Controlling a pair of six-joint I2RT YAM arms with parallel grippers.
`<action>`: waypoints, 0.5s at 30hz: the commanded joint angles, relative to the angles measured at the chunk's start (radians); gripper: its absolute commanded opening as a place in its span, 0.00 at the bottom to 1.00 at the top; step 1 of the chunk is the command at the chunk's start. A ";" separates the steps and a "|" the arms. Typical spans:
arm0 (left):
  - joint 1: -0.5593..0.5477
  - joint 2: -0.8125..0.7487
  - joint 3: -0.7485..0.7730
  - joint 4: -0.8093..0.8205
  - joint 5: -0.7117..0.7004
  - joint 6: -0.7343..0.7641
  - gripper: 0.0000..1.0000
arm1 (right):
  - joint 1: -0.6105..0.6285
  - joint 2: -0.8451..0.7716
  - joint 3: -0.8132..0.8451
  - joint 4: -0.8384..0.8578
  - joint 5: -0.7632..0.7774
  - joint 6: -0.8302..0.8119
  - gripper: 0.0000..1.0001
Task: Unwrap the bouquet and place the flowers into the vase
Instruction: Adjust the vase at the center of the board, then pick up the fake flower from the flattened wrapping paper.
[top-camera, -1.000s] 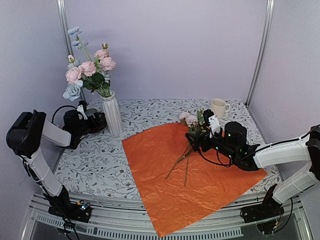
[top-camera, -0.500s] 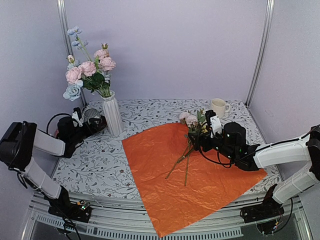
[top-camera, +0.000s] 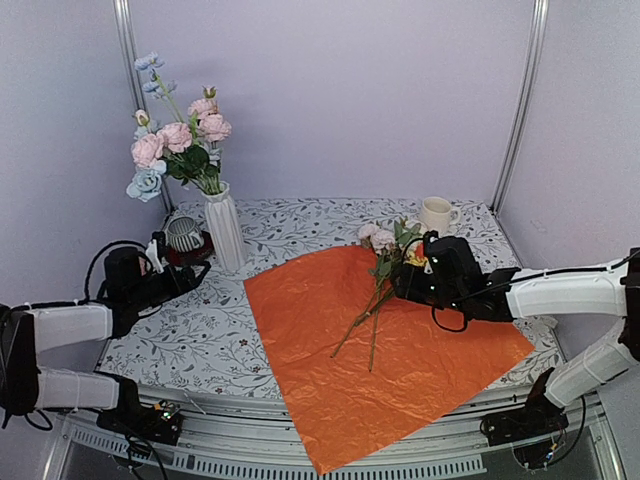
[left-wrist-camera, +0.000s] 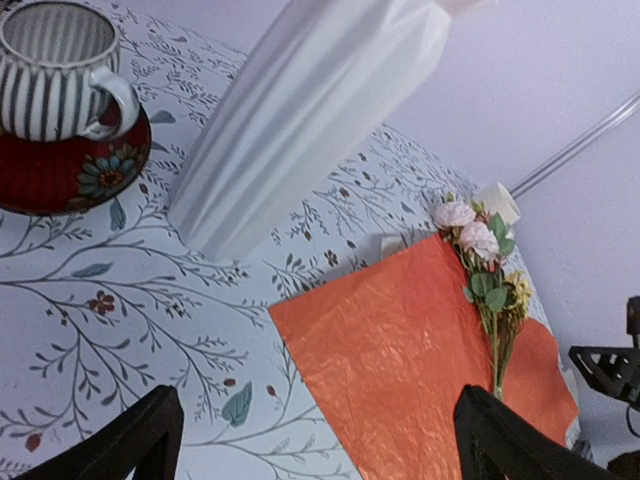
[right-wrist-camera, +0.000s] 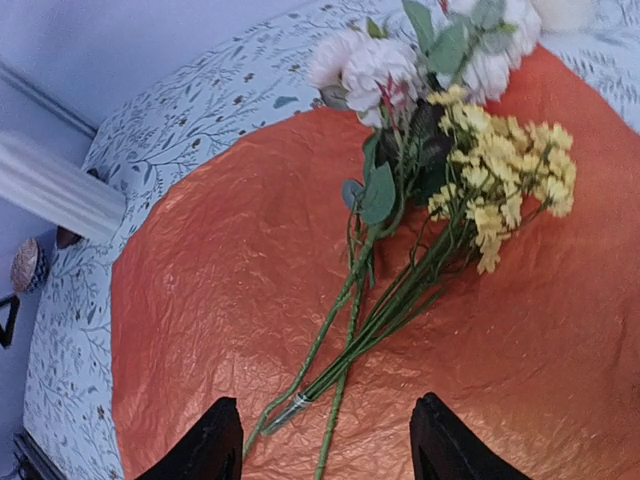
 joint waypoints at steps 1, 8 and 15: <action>-0.033 -0.050 -0.032 -0.073 0.077 0.040 0.96 | -0.004 0.114 0.124 -0.267 -0.087 0.255 0.57; -0.101 -0.040 -0.043 -0.041 0.103 0.159 0.91 | -0.006 0.274 0.205 -0.258 -0.138 0.333 0.50; -0.158 -0.046 -0.094 0.084 0.149 0.175 0.88 | -0.032 0.395 0.279 -0.282 -0.100 0.411 0.49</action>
